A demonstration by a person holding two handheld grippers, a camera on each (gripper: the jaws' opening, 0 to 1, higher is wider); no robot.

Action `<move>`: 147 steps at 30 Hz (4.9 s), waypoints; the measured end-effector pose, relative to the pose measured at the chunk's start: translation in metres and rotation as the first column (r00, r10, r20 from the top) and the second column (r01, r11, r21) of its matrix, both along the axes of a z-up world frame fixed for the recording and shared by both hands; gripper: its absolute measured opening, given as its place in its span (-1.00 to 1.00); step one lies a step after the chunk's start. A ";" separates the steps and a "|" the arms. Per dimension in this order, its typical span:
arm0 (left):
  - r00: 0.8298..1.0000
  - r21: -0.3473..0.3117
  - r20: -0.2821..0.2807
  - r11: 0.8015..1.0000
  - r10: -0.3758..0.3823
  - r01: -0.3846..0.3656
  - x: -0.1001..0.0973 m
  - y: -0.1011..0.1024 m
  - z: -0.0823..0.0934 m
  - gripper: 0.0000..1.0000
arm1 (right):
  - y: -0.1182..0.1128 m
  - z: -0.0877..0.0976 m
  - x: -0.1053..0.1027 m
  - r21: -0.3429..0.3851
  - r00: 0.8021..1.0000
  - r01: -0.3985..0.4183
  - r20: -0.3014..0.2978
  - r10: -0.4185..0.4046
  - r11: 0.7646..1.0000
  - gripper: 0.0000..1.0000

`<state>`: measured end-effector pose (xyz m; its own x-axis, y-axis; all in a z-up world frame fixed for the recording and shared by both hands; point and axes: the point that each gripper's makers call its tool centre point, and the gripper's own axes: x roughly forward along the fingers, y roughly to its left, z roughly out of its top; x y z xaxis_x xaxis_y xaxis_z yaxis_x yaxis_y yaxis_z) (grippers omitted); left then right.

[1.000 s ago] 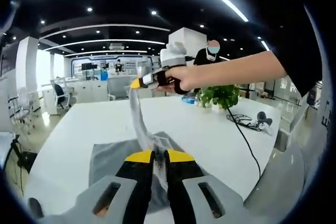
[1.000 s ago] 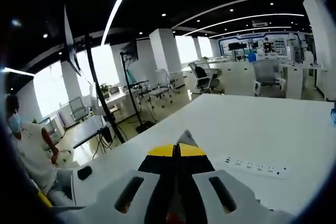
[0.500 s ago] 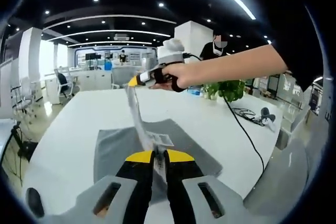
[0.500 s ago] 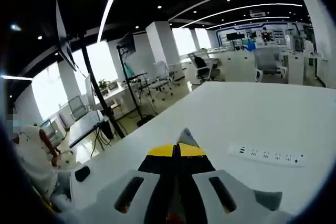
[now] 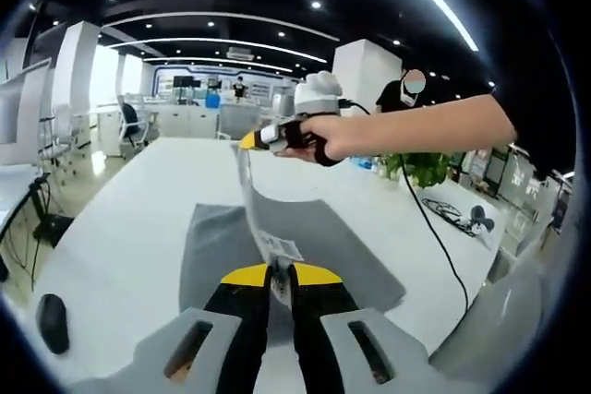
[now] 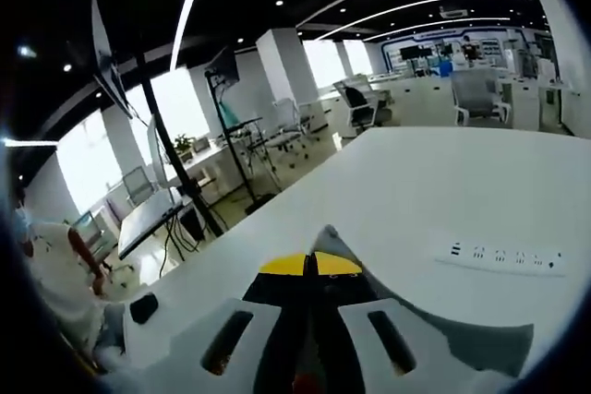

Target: Fold the towel on the table until its edges align and the towel forms a compact rectangular stack.

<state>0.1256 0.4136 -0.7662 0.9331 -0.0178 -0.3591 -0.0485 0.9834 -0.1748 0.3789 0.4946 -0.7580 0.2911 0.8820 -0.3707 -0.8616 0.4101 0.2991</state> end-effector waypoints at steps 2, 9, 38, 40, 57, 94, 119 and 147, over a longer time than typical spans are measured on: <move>1.000 -0.026 -0.002 0.999 0.027 -0.027 -0.001 0.005 -0.004 -0.83 | 0.005 -0.005 -0.001 -0.002 1.000 -0.001 -0.006 0.001 1.000 -1.00; 0.996 -0.076 -0.019 0.993 0.085 -0.086 -0.004 0.011 -0.021 -0.83 | 0.015 -0.022 -0.003 -0.029 1.000 -0.021 0.002 0.021 0.999 -1.00; 0.950 -0.152 -0.143 0.942 0.278 -0.299 -0.015 0.053 -0.087 -0.85 | 0.052 -0.088 -0.005 -0.053 0.995 0.011 -0.103 -0.017 0.999 -1.00; 0.940 -0.128 -0.176 0.940 0.293 -0.317 -0.019 0.058 -0.097 -0.89 | 0.056 -0.093 -0.005 -0.057 0.996 0.018 -0.090 -0.023 0.998 -1.00; 0.921 -0.157 -0.224 0.921 0.319 -0.358 -0.028 0.068 -0.125 -0.89 | 0.073 -0.121 -0.015 -0.109 0.997 -0.072 -0.041 0.067 0.991 -1.00; 0.922 -0.039 -0.268 0.953 0.279 -0.300 -0.028 0.083 -0.124 -0.43 | 0.022 -0.104 0.000 -0.152 0.994 -0.107 -0.012 0.106 0.983 -0.43; 0.969 -0.014 -0.241 0.998 0.057 -0.062 0.021 -0.005 -0.093 0.03 | -0.068 -0.071 0.036 -0.139 0.999 -0.038 -0.014 0.037 0.990 -0.38; 0.970 -0.003 -0.213 0.993 -0.116 0.118 0.072 -0.121 -0.080 0.41 | -0.163 -0.051 0.064 -0.173 1.000 -0.025 -0.001 0.025 0.985 -0.29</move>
<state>0.1978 0.2926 -0.8457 0.8273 -0.1183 -0.5492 0.0323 0.9860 -0.1638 0.4428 0.3311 -0.8092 0.2700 0.8114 -0.5183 -0.8726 0.4337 0.2244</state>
